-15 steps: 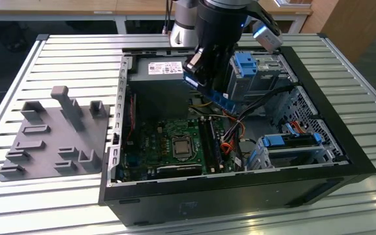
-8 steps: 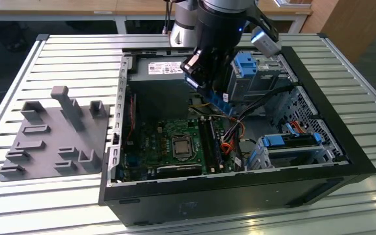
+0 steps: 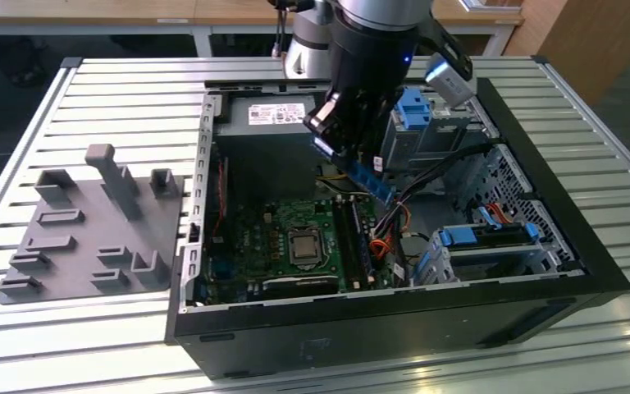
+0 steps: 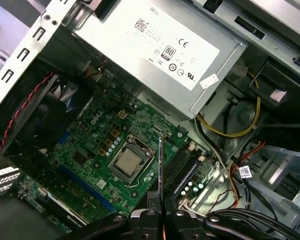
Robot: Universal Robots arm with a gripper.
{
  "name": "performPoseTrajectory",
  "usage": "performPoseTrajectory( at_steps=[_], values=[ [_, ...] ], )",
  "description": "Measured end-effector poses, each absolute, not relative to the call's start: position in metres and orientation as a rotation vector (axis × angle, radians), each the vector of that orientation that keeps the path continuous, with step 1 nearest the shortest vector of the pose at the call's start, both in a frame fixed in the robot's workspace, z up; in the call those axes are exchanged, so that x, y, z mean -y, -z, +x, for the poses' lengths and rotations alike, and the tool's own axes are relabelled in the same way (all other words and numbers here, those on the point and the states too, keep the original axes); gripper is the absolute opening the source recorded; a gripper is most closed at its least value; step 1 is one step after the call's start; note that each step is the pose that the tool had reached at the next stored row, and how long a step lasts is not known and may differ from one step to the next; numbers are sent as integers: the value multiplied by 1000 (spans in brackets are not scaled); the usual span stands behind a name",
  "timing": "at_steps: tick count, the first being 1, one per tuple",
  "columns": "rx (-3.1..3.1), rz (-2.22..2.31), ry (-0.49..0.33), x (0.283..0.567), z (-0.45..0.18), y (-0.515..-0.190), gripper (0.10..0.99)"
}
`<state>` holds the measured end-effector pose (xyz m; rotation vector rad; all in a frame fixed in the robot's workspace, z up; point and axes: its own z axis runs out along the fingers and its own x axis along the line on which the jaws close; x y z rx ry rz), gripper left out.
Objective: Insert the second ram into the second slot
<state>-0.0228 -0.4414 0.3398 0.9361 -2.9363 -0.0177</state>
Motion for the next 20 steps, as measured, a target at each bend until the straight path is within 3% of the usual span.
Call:
performPoseTrajectory(
  at_steps=[20],
  values=[
    [3060, 412, 30, 442, -23, -325, 141]
  ],
)
